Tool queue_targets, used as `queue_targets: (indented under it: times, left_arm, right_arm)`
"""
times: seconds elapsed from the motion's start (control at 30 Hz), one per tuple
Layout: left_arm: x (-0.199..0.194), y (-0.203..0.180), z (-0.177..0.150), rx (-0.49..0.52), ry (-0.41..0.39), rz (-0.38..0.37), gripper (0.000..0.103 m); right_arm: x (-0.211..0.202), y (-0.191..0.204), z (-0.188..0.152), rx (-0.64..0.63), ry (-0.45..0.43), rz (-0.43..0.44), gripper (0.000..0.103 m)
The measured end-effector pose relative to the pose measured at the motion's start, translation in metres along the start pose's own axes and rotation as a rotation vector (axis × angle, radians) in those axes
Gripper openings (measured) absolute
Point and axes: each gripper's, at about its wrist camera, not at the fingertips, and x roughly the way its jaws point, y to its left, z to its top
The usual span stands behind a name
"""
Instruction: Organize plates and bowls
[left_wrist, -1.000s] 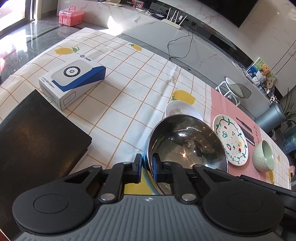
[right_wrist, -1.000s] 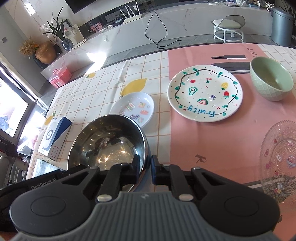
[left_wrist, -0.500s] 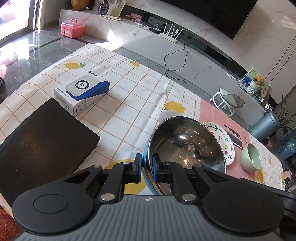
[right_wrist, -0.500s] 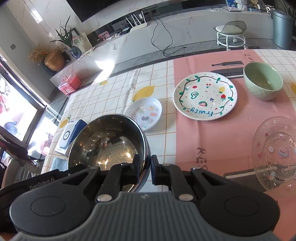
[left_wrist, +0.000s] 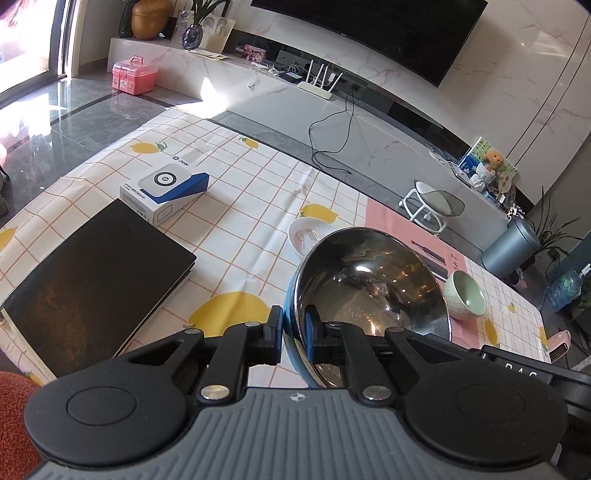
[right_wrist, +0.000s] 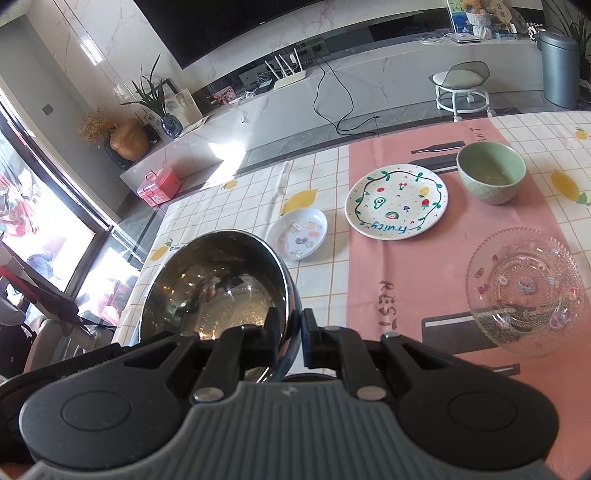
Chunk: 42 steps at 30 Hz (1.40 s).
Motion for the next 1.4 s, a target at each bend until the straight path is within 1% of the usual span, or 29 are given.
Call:
queue_targets:
  times: [0.2, 0.5, 0.77, 1.0, 1.27, 1.4]
  left_arm:
    - [-0.013, -0.012, -0.015, 0.030, 0.012, -0.021, 0.013]
    - [-0.027, -0.030, -0.041, 0.071, 0.024, -0.057, 0.014]
    - [-0.031, -0.036, -0.058, 0.100, 0.044, -0.061, 0.014]
    - [-0.018, -0.026, -0.073, 0.074, 0.114, -0.053, 0.014]
    - [-0.014, -0.010, -0.074, 0.050, 0.126, 0.000, 0.014]
    - [-0.009, -0.008, -0.074, 0.064, 0.159, 0.013, 0.014]
  right_arm:
    - [-0.029, -0.013, -0.011, 0.019, -0.019, 0.010, 0.010]
    - [-0.064, -0.032, -0.028, 0.033, -0.064, -0.006, 0.009]
    - [-0.078, -0.043, -0.042, 0.049, -0.077, -0.020, 0.009]
    - [-0.070, -0.052, -0.052, 0.059, -0.045, -0.040, 0.009]
    - [-0.044, -0.044, -0.059, 0.037, 0.010, -0.040, 0.009]
    - [-0.035, -0.040, -0.062, 0.023, 0.032, -0.047, 0.008]
